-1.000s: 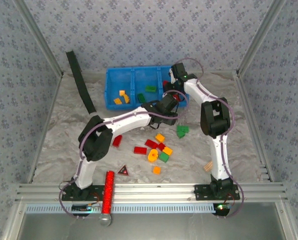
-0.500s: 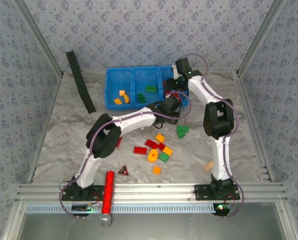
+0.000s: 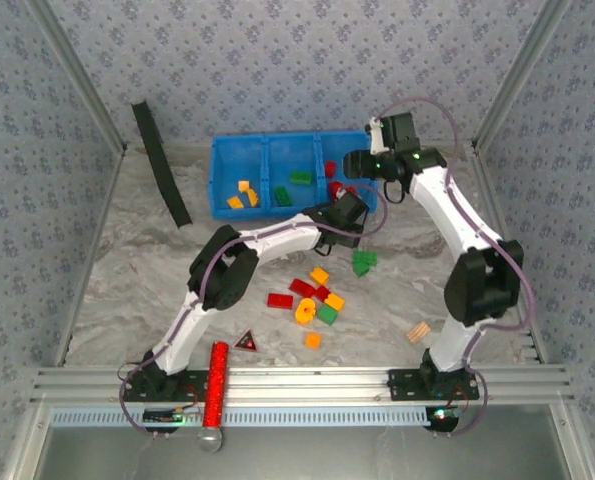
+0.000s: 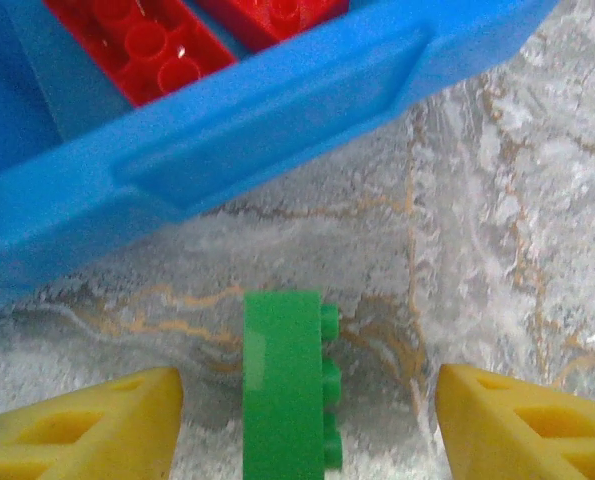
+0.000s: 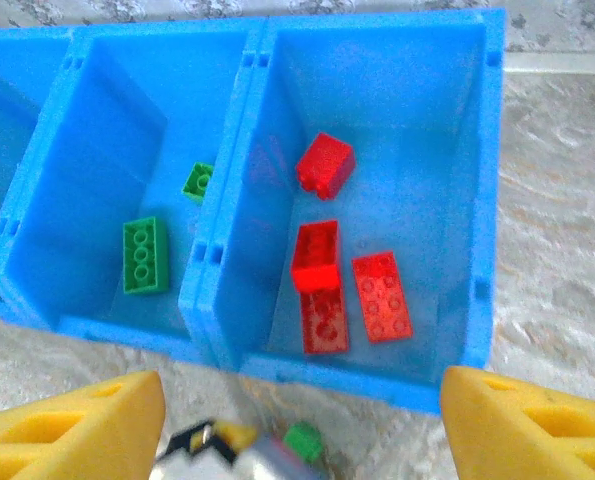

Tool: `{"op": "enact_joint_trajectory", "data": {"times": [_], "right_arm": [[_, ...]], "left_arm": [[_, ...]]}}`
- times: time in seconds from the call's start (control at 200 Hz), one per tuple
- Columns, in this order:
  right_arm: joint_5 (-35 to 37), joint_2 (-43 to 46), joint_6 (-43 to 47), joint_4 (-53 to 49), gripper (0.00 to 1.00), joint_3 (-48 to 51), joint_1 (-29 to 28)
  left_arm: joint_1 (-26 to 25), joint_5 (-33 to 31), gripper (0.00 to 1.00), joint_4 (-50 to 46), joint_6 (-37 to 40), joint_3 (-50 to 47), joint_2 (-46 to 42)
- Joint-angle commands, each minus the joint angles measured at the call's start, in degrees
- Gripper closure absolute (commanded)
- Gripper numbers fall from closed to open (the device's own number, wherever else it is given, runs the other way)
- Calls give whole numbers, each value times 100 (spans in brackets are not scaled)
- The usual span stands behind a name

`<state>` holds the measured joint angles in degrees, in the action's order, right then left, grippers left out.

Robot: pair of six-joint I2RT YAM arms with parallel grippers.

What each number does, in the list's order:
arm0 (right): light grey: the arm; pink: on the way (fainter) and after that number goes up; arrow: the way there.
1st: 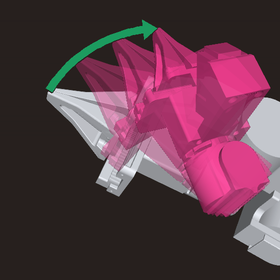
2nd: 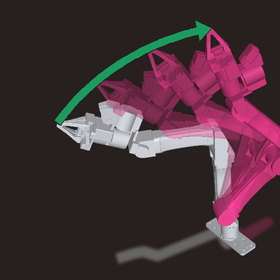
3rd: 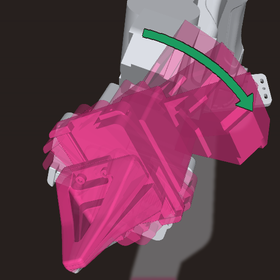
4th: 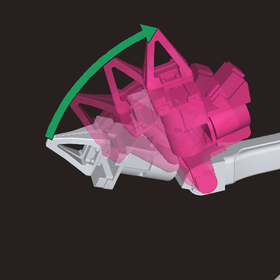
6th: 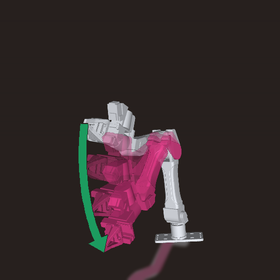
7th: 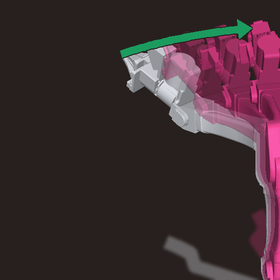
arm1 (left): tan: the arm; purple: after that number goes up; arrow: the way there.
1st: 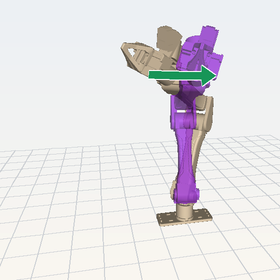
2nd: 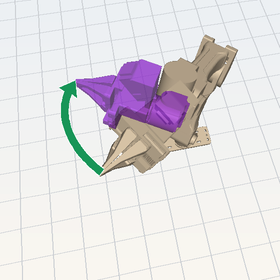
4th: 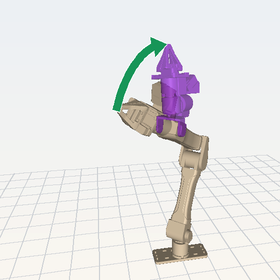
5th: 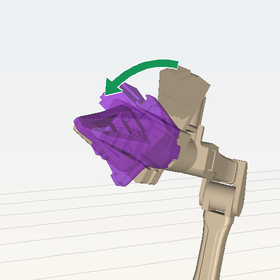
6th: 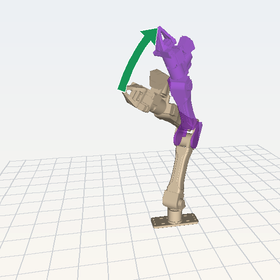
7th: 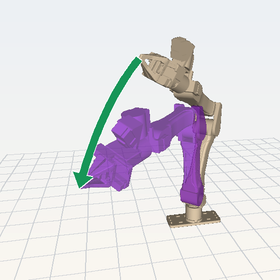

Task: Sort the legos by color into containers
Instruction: Pick up the lego from the center of the table.

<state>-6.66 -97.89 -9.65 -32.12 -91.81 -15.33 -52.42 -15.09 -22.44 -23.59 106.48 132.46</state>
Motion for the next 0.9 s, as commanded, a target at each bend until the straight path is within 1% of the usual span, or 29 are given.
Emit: {"op": "enact_joint_trajectory", "data": {"times": [0.0, 0.175, 0.28, 0.355, 0.455, 0.505, 0.59, 0.675, 0.785, 0.895], "right_arm": [[89, 594, -239, 115, 25, 762, 30], [169, 1660, -502, 175, 25, 1937, -47], [520, 2639, -590, 303, 26, 2761, -393], [727, 3233, -724, 93, 26, 3083, -550], [855, 3898, -904, -205, 26, 3437, -595], [902, 4174, -970, -495, 25, 3565, -594], [934, 4558, -1088, -763, 25, 3698, -591], [855, 4996, -1208, -812, 25, 3838, -619], [703, 5483, -1291, -812, 25, 4038, -646], [670, 5614, -1398, -1045, 26, 4135, -664]], "left_arm": [[48, -134, 33, -62, -105, 258, 219], [177, -19, 35, -191, -259, 425, 402], [234, 39, 38, -190, -285, 443, 446], [259, 99, 41, -191, -286, 461, 476], [288, 145, 46, -201, -271, 497, 545], [297, 176, 51, -205, -285, 497, 570], [316, 235, 63, -209, -338, 497, 604], [318, 312, 72, -253, -380, 494, 605], [320, 380, 80, -314, -408, 470, 473], [320, 375, 86, -380, -384, 302, 254]]}}
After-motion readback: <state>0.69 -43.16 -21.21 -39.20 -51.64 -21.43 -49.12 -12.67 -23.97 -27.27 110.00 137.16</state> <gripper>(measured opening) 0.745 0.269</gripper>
